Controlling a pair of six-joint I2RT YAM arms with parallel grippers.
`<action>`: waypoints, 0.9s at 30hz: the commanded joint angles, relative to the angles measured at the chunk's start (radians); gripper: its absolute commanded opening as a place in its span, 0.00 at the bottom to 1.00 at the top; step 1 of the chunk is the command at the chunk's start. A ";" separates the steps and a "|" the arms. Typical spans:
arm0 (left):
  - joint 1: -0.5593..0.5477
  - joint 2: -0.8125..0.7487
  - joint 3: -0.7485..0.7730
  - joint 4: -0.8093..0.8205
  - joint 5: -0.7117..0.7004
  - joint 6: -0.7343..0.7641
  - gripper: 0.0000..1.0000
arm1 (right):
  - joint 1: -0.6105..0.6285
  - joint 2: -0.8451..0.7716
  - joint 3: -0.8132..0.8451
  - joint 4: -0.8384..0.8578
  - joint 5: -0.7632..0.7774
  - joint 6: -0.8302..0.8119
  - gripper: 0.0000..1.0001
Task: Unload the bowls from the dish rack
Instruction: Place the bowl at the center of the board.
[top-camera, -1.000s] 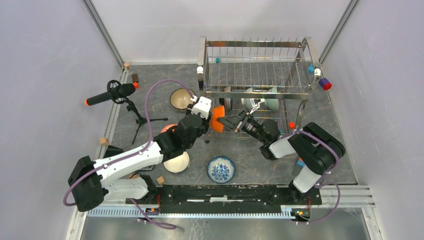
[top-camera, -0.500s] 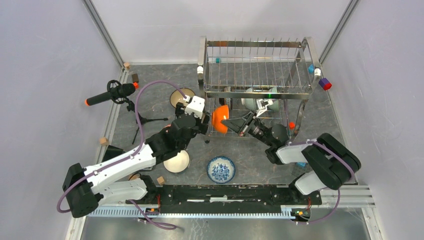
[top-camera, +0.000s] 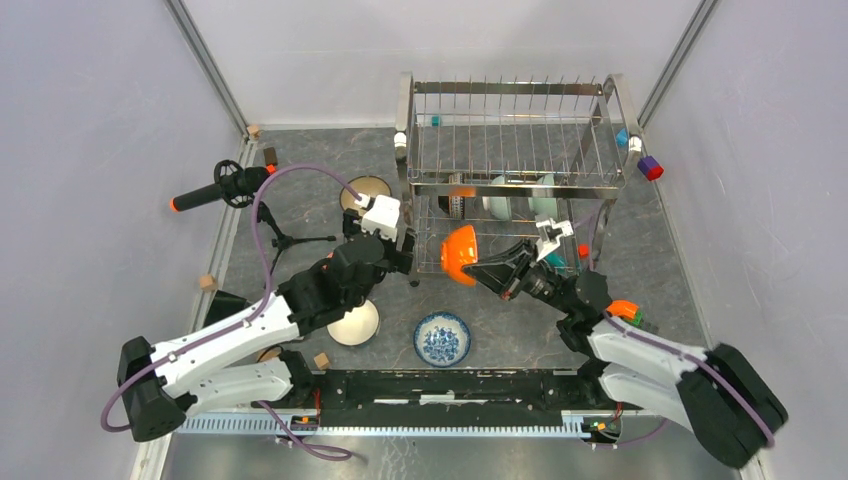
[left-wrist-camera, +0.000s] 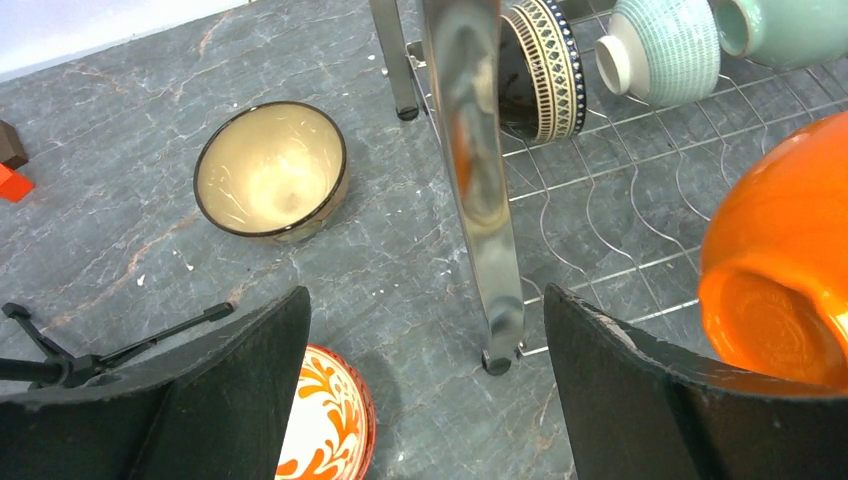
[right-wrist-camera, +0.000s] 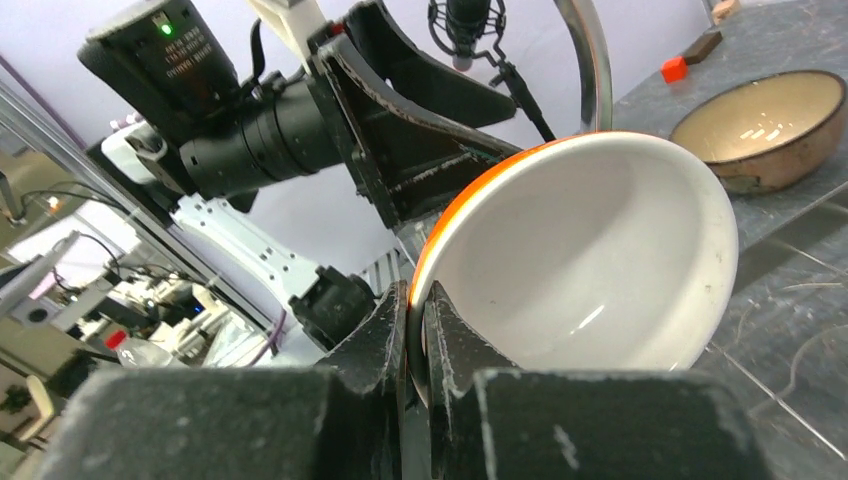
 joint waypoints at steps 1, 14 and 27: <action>-0.049 -0.060 0.043 -0.026 -0.098 -0.026 0.92 | 0.002 -0.204 -0.010 -0.298 -0.026 -0.181 0.00; -0.067 -0.170 0.111 -0.284 -0.091 -0.505 1.00 | 0.063 -0.535 0.268 -1.162 0.125 -0.669 0.00; -0.067 -0.326 0.114 -0.523 0.053 -0.891 1.00 | 0.500 -0.330 0.523 -1.400 0.564 -0.861 0.00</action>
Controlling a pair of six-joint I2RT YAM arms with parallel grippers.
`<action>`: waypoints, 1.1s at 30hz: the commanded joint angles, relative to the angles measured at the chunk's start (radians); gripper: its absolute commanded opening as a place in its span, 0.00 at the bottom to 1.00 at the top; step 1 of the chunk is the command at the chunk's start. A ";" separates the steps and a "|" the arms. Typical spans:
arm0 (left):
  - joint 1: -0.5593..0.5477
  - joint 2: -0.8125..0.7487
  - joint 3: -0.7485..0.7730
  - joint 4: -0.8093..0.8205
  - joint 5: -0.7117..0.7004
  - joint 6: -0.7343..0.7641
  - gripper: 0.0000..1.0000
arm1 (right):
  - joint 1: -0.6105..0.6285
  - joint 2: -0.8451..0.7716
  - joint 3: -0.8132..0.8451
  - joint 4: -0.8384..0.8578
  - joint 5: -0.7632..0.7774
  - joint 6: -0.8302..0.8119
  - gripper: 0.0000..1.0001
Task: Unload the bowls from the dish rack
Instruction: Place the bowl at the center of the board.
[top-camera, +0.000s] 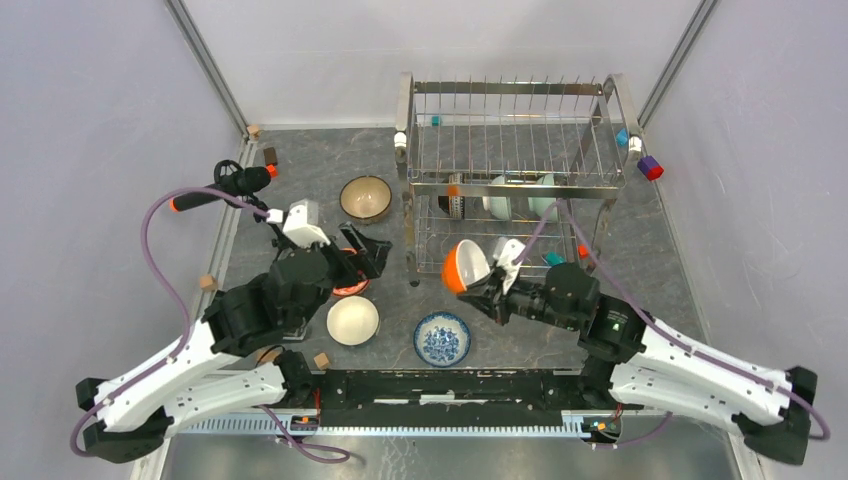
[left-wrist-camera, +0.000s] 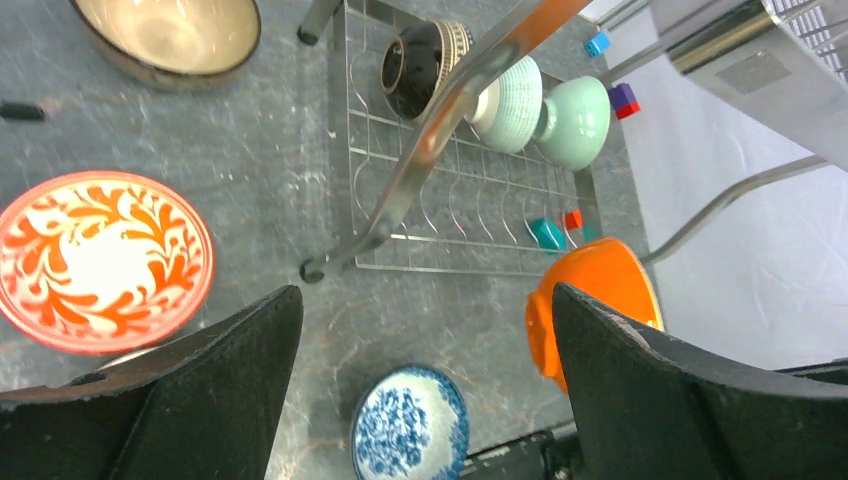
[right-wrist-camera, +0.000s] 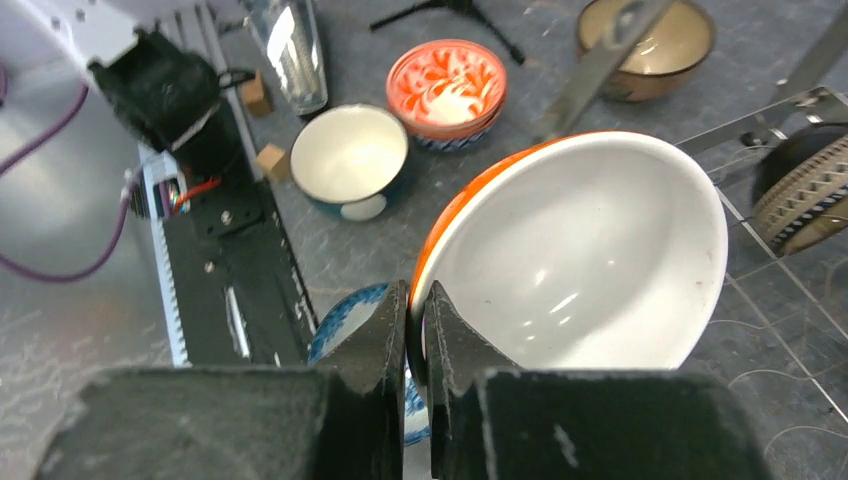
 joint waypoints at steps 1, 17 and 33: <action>-0.002 -0.081 -0.058 -0.068 0.069 -0.183 1.00 | 0.161 0.055 0.120 -0.093 0.251 -0.111 0.00; -0.037 0.024 -0.037 -0.062 0.393 0.027 0.99 | 0.588 0.234 0.224 -0.325 0.702 -0.300 0.00; -0.329 0.243 0.096 -0.129 0.127 0.047 1.00 | 0.831 0.343 0.225 -0.532 0.828 -0.253 0.00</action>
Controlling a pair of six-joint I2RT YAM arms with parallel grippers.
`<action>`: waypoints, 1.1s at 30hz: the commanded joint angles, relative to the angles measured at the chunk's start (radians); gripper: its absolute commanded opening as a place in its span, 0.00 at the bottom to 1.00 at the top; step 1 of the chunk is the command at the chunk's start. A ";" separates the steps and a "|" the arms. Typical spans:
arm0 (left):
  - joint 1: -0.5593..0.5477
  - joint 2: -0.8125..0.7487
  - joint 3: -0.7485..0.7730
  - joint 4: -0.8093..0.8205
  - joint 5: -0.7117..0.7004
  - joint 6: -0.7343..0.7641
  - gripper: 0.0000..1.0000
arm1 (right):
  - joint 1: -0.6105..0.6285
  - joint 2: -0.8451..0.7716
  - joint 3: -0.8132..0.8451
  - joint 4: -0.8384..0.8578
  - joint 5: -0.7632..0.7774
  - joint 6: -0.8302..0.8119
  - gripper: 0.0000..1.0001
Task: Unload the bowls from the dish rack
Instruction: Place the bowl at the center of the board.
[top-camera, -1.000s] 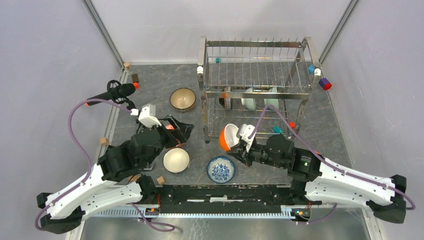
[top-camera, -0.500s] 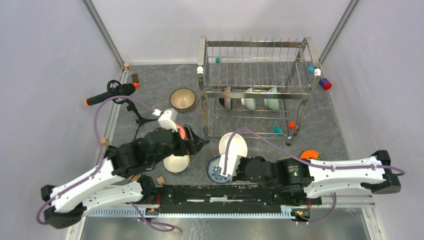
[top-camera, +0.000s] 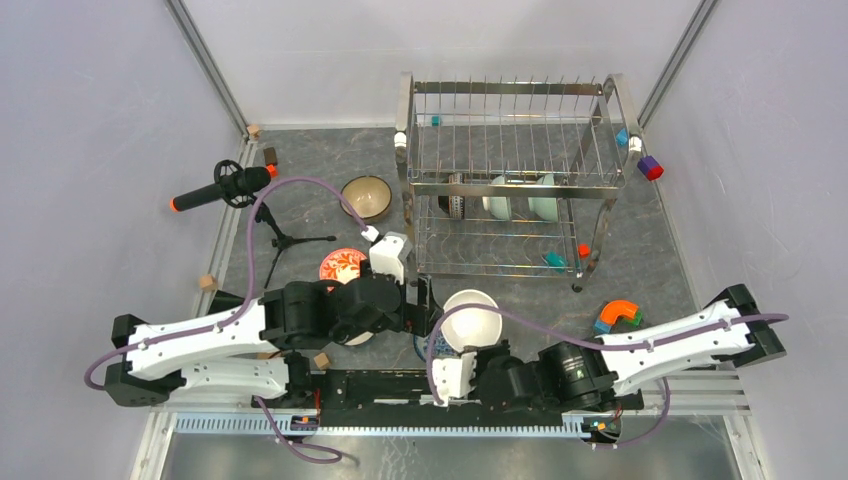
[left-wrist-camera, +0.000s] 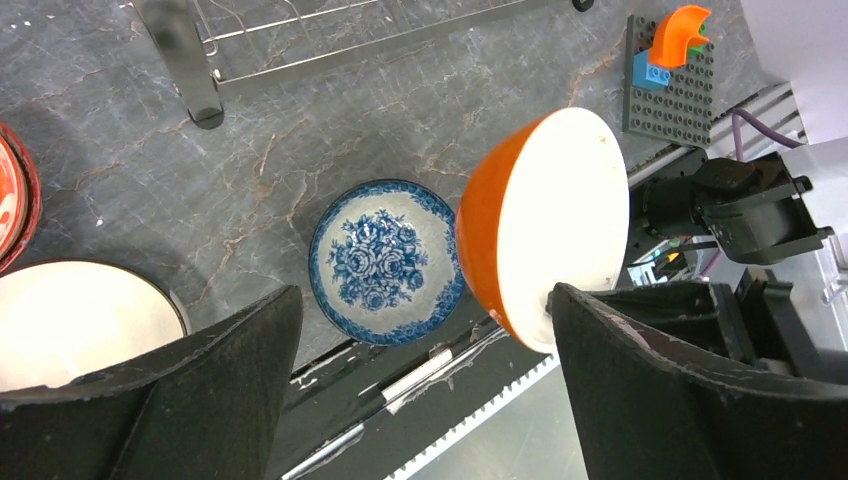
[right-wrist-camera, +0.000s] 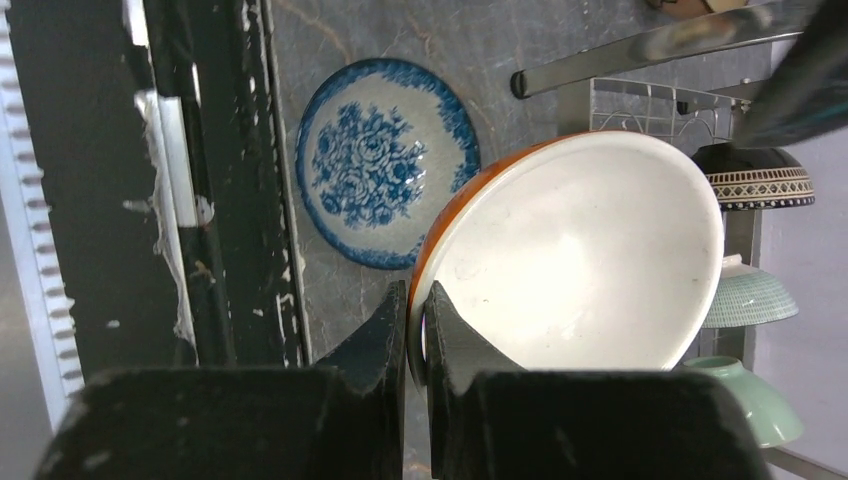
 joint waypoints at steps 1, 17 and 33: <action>-0.010 0.020 0.034 -0.005 -0.046 0.043 1.00 | 0.054 0.046 0.050 -0.041 0.072 0.005 0.00; -0.091 0.286 0.093 -0.067 -0.079 -0.001 0.78 | 0.112 0.140 0.103 -0.035 0.062 -0.035 0.00; -0.135 0.441 0.174 -0.065 -0.111 -0.021 0.38 | 0.112 0.146 0.093 -0.030 0.039 -0.019 0.00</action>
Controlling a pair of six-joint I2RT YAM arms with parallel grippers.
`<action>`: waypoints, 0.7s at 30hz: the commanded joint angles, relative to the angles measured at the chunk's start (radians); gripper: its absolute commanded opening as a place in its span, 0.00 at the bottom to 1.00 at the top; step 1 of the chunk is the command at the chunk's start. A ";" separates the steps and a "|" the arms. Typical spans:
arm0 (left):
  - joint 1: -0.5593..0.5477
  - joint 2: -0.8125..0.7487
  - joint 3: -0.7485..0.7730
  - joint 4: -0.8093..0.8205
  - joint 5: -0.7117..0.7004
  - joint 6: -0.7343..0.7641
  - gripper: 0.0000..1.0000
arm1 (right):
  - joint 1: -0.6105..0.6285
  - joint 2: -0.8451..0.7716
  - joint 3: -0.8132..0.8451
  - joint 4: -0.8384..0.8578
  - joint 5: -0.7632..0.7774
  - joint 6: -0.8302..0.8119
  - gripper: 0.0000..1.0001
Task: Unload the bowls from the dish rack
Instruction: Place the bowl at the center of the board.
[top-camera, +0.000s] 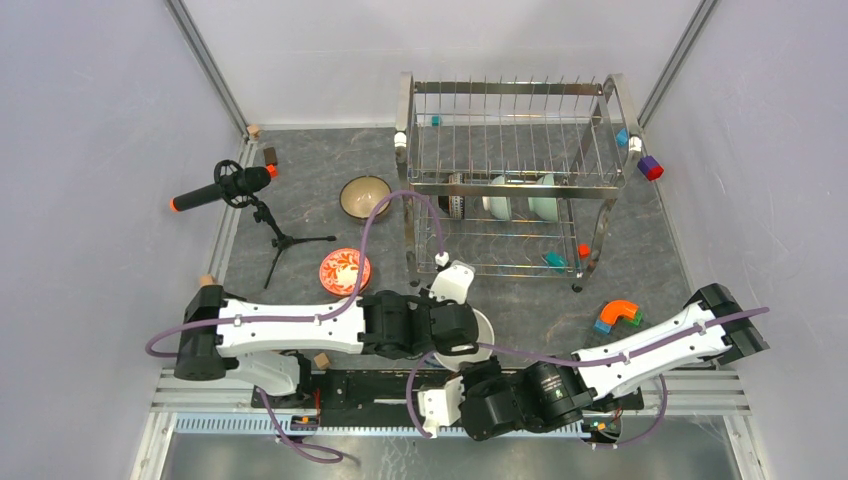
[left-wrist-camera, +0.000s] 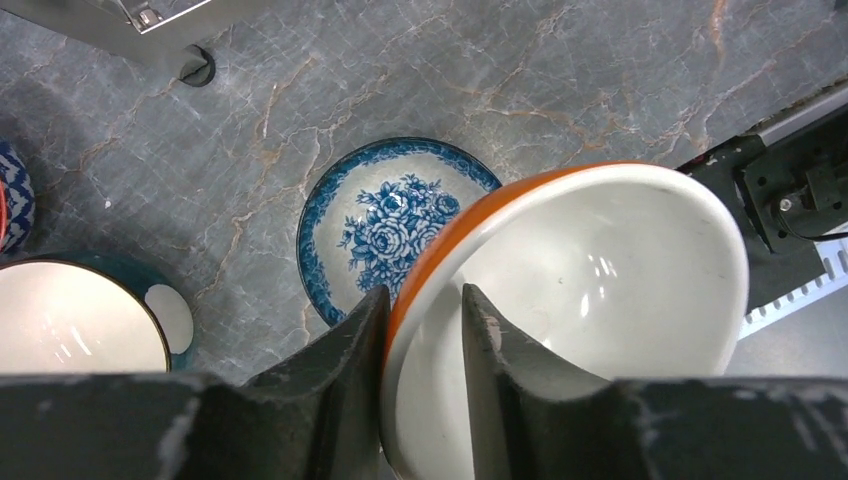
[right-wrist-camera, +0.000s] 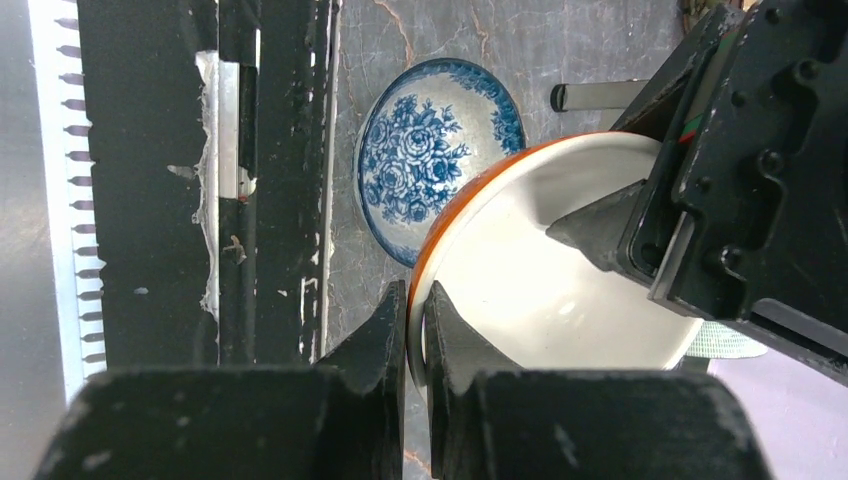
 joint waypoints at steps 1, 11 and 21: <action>-0.015 0.032 0.053 0.009 -0.026 -0.014 0.34 | 0.003 -0.014 0.030 0.044 0.028 0.007 0.00; -0.020 -0.001 0.043 0.022 -0.039 -0.023 0.02 | 0.002 -0.006 0.037 0.044 0.031 0.011 0.00; -0.019 -0.049 -0.002 0.058 -0.052 -0.056 0.02 | 0.003 -0.026 0.031 0.074 0.074 0.070 0.22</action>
